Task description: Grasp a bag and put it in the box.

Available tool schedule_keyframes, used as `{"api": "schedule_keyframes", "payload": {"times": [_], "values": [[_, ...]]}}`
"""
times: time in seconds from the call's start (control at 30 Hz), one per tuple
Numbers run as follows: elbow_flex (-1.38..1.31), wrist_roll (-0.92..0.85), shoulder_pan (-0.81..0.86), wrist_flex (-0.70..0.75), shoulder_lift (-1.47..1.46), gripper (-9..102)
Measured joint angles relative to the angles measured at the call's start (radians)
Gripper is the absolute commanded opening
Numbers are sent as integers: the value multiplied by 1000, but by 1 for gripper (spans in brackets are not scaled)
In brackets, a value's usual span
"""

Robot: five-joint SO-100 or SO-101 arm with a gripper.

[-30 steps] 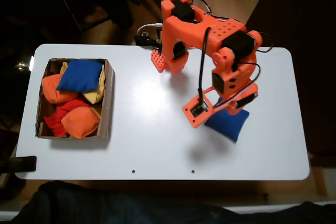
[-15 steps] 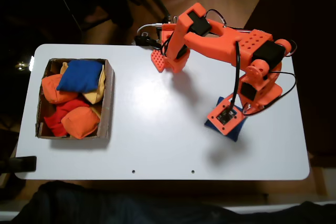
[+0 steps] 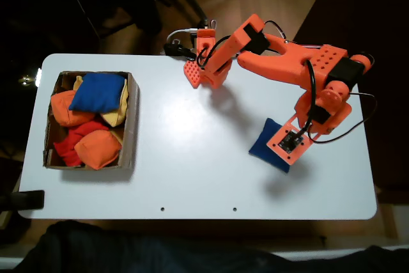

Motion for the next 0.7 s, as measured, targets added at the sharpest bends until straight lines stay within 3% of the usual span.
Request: {"api": "schedule_keyframes", "payload": {"times": [0.7], "values": [[-23,-259,-9,11,-130,0]]}}
